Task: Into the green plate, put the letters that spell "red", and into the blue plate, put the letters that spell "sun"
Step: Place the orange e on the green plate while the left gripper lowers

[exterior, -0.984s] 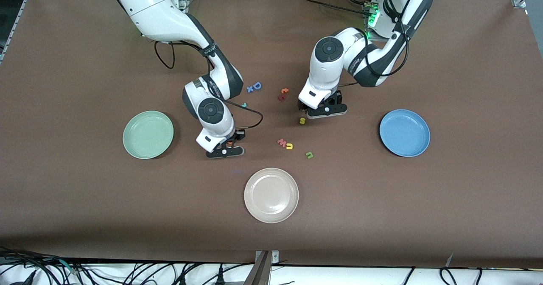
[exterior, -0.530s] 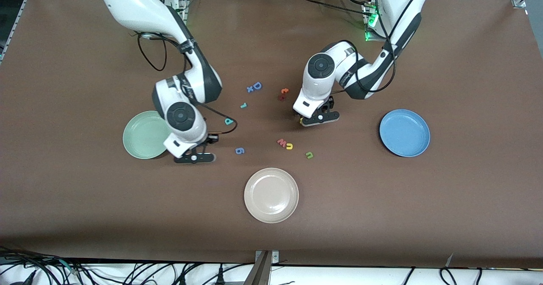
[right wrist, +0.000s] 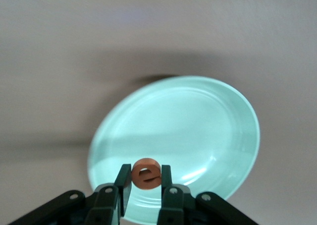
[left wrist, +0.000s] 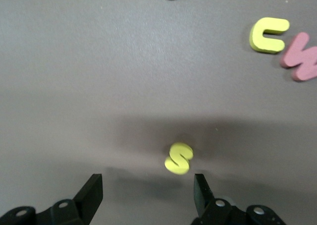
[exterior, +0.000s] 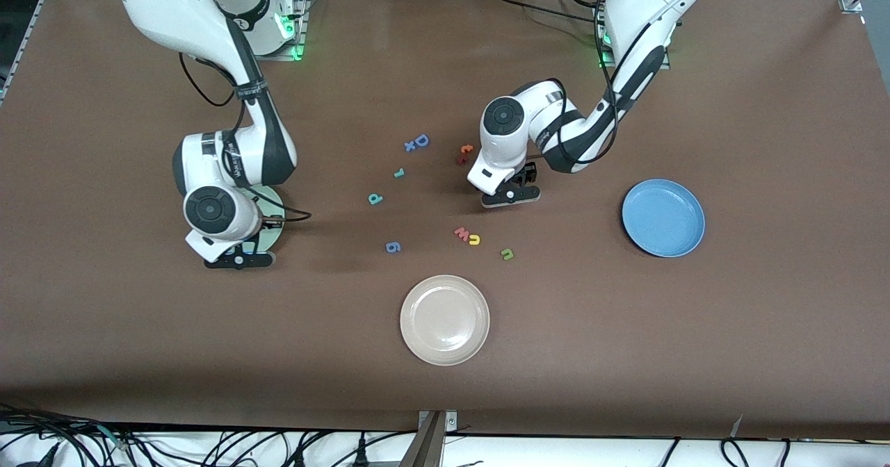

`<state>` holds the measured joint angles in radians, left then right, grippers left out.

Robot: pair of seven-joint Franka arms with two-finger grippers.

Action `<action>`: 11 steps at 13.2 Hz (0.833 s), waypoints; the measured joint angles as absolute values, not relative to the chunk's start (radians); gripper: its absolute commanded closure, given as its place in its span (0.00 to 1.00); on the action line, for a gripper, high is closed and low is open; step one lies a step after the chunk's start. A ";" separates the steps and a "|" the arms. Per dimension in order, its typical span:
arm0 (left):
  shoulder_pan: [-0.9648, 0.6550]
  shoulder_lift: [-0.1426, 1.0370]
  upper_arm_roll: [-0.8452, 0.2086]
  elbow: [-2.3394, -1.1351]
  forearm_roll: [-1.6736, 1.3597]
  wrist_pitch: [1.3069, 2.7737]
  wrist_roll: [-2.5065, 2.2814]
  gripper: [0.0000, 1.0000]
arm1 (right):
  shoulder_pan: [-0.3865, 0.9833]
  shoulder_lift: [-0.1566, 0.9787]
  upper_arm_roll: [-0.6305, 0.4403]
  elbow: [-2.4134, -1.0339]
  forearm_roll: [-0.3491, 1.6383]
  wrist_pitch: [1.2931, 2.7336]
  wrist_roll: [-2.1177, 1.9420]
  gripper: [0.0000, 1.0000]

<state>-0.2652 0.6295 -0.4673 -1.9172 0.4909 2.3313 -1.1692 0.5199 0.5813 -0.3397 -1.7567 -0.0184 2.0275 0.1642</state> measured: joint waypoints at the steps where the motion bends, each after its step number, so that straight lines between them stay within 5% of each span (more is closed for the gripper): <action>1: -0.269 0.637 -0.467 -1.915 0.514 2.332 -1.179 0.18 | 0.507 0.585 -0.340 -1.770 -0.018 2.029 0.152 0.58; 2: -0.274 0.642 -0.467 -1.911 0.520 2.333 -1.183 0.17 | 0.499 0.591 -0.340 -1.778 -0.018 2.029 0.142 0.24; 3: -0.278 0.644 -0.468 -1.905 0.521 2.333 -1.187 0.17 | 0.495 0.597 -0.340 -1.782 -0.018 2.030 0.139 0.13; 6: -0.290 0.652 -0.468 -1.894 0.522 2.333 -1.194 0.27 | 0.487 0.607 -0.340 -1.782 -0.018 2.034 0.139 0.10; 11: -0.296 0.668 -0.467 -1.891 0.591 2.333 -1.205 0.28 | 0.490 0.606 -0.336 -1.771 -0.018 2.034 0.138 0.10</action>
